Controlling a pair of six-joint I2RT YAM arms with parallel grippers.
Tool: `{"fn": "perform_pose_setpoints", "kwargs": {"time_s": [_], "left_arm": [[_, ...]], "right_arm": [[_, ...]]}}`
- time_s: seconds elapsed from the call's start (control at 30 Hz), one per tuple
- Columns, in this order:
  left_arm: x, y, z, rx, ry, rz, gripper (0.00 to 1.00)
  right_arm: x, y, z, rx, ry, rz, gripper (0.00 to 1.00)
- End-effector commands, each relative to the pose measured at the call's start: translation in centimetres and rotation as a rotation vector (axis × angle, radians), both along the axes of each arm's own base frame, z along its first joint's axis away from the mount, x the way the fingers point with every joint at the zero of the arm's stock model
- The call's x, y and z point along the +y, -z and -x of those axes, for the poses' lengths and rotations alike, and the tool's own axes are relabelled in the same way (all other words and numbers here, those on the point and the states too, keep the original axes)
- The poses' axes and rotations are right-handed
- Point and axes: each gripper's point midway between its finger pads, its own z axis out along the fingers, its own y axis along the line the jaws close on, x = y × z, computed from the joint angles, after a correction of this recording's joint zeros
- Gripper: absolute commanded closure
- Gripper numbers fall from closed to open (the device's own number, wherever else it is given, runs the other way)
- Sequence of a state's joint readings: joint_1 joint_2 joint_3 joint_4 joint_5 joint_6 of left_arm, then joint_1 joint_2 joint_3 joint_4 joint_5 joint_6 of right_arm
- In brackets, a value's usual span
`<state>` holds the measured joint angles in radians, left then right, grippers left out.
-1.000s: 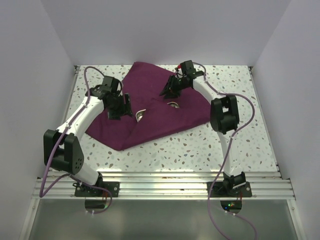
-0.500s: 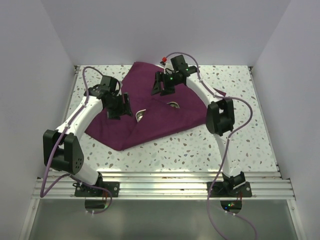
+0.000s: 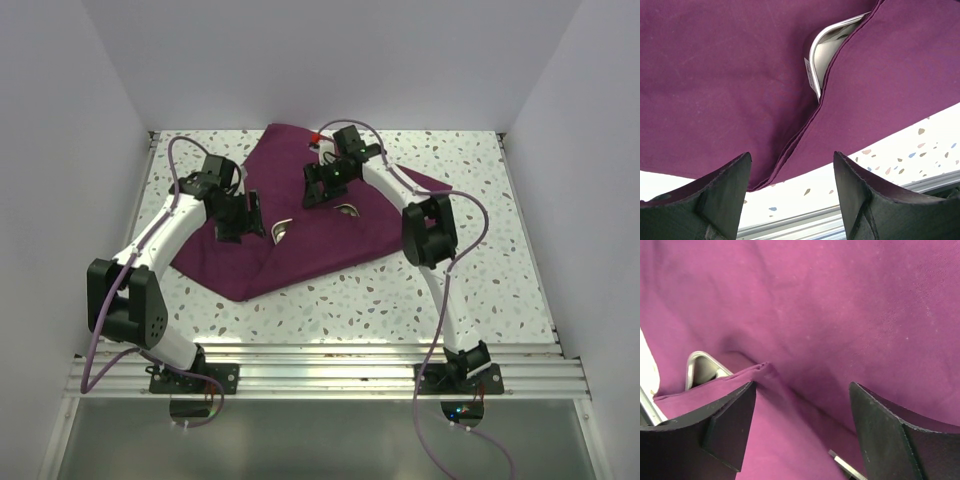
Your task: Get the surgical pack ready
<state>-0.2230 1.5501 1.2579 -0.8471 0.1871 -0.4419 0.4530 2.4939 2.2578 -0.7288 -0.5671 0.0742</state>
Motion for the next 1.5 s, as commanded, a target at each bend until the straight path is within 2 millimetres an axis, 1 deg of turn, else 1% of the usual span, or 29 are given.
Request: {"fn": "perform_pose_setpoints", "kwargs": {"time_s": [0.0,0.17,0.2,0.27,0.3,0.37,0.4,0.43,0.47,0.5,0.57,0.6,0.63,0.7,0.73,0.77,0.8,0.83,0.87,0.97,1.07,1.1,1.23,1.3,1.33,1.37,1.4,1.43,1.47], "left_arm": [[0.1,-0.4,-0.1,-0.033,0.032,0.011,0.29],[0.8,-0.3,-0.3,-0.034,0.030,0.010,0.29],[0.9,-0.2,-0.3,-0.033,0.028,0.010,0.29],[1.0,-0.2,-0.3,-0.032,0.025,0.011,0.29],[1.1,-0.2,-0.3,-0.031,0.022,0.013,0.29],[1.2,-0.2,-0.3,-0.032,0.018,0.015,0.29],[1.3,-0.1,-0.2,-0.029,0.015,0.016,0.29],[1.3,-0.2,-0.3,-0.031,0.013,0.021,0.29],[1.4,-0.2,-0.2,-0.029,0.012,0.022,0.29],[1.4,-0.1,-0.1,-0.026,0.009,0.022,0.30],[1.6,-0.1,0.0,-0.027,0.005,0.021,0.29],[1.7,-0.1,0.0,-0.027,0.001,0.019,0.29],[1.7,-0.1,0.1,-0.027,-0.005,0.017,0.29],[2.2,0.0,0.1,-0.023,-0.024,-0.007,0.30],[2.4,0.0,0.1,-0.022,-0.041,-0.016,0.30],[2.6,0.0,0.2,-0.020,-0.049,-0.027,0.29],[3.2,0.1,0.1,-0.024,-0.072,-0.055,0.29],[3.5,0.1,0.1,-0.019,-0.092,-0.065,0.30],[3.8,0.1,0.2,-0.018,-0.108,-0.080,0.30],[5.3,0.1,0.1,-0.017,-0.172,-0.137,0.29],[6.0,0.1,0.3,-0.005,-0.215,-0.146,0.29],[6.7,0.2,0.3,-0.002,-0.244,-0.170,0.29],[8.2,0.4,0.4,0.011,-0.309,-0.168,0.27],[9.4,0.6,0.5,0.025,-0.356,-0.159,0.27],[9.8,0.8,0.6,0.032,-0.368,-0.158,0.27],[10.3,0.9,0.8,0.044,-0.386,-0.154,0.26],[10.4,1.1,0.8,0.049,-0.385,-0.159,0.27],[11.4,1.1,0.9,0.055,-0.415,-0.163,0.26],[12.0,1.2,1.0,0.059,-0.434,-0.169,0.26]], "right_arm": [[0.9,-1.0,-0.6,-0.062,-0.069,-0.041,0.22],[1.5,-0.9,0.3,-0.024,-0.110,-0.091,0.29],[1.6,-0.9,0.5,-0.017,-0.113,-0.100,0.32],[2.0,-1.0,0.7,-0.006,-0.120,-0.124,0.36],[2.2,-1.3,1.0,0.010,-0.121,-0.142,0.42],[2.5,-1.7,0.9,0.009,-0.125,-0.169,0.47],[2.6,-1.8,1.2,0.030,-0.122,-0.186,0.54],[2.9,-2.2,1.0,0.019,-0.120,-0.202,0.60],[2.9,-2.1,1.0,0.028,-0.116,-0.208,0.67],[3.0,-2.3,1.0,0.032,-0.112,-0.214,0.79],[3.1,-2.3,0.6,0.037,-0.098,-0.222,0.91],[3.0,-2.4,0.4,0.047,-0.080,-0.228,1.00],[2.8,-2.2,-0.3,0.032,-0.049,-0.215,1.00],[2.5,-2.2,-1.1,0.038,-0.002,-0.208,1.00],[2.0,-1.6,-2.0,0.022,0.042,-0.180,1.00],[1.8,-1.3,-2.4,0.026,0.069,-0.164,1.00],[1.7,-1.6,-2.8,0.016,0.085,-0.160,1.00],[1.4,-1.3,-3.4,0.007,0.112,-0.145,1.00],[1.4,-0.8,-3.6,0.020,0.128,-0.139,1.00],[1.6,-0.2,-4.3,0.023,0.149,-0.136,1.00],[1.7,0.5,-4.5,0.040,0.157,-0.139,1.00],[1.8,0.9,-4.4,0.047,0.155,-0.140,1.00],[1.9,1.5,-4.9,0.040,0.175,-0.143,1.00],[2.1,1.5,-5.2,0.037,0.183,-0.150,1.00],[2.1,2.1,-5.2,0.046,0.187,-0.147,1.00],[2.2,1.9,-5.5,0.046,0.191,-0.154,1.00],[2.1,2.2,-5.5,0.052,0.194,-0.149,1.00],[2.1,2.7,-5.5,0.058,0.198,-0.143,1.00],[2.2,2.8,-5.5,0.059,0.198,-0.142,1.00]]}}
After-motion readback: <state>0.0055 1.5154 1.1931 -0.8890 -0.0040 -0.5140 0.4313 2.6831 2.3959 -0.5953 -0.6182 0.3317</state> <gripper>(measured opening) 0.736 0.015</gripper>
